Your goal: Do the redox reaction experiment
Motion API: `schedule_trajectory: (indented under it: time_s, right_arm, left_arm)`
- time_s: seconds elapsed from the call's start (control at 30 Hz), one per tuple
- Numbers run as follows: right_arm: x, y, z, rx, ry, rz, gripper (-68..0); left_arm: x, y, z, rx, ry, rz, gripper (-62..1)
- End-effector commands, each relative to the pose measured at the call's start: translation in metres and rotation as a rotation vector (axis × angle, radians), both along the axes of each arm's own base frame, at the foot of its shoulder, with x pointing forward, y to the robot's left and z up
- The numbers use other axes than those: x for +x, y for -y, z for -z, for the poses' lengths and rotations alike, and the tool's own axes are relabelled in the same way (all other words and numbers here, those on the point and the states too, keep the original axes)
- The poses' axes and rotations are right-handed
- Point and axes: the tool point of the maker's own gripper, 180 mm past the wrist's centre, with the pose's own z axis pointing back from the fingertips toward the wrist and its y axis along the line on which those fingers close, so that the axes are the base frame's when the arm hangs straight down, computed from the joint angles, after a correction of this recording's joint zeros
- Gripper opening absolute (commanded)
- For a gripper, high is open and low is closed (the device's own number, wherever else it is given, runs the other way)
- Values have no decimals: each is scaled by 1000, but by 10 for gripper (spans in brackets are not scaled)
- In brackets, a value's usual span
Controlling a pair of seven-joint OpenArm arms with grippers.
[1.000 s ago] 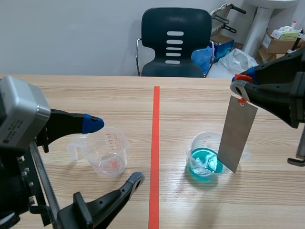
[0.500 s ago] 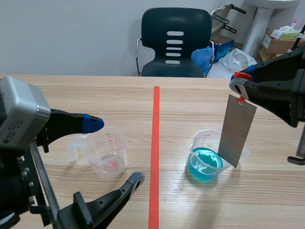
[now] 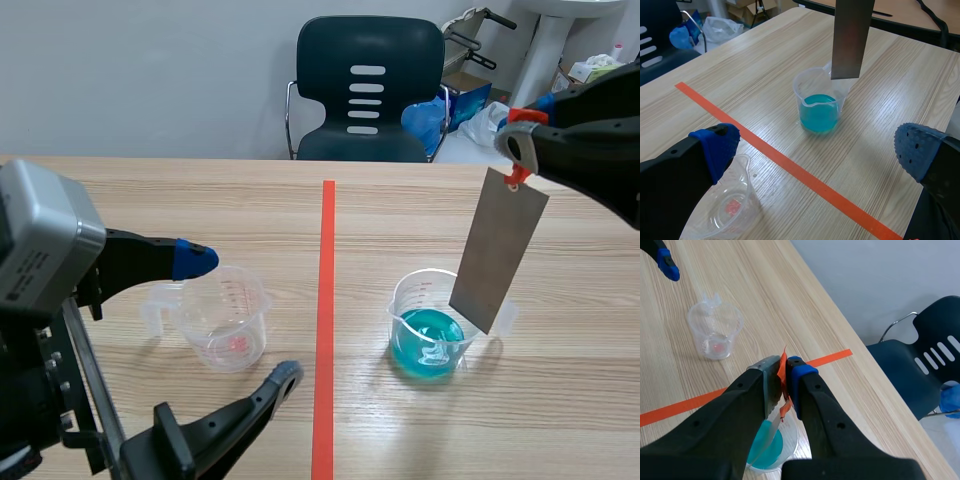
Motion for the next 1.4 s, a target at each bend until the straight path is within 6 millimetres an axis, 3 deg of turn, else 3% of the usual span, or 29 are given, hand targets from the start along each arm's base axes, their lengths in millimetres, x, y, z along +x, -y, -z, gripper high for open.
schedule_trajectory:
  time_s: [0.0,0.77,1.37]
  right_arm:
    - [1,-2,-14,16,27,-20,-668]
    - [9,-1,-59,56,1,-73,-668]
    - [36,29,-62,84,34,55,-668]
  left_arm:
    - [2,3,-9,-29,19,-1,14]
    - [1,2,-4,-4,9,0,14]
    - [1,2,-4,-4,9,0,14]
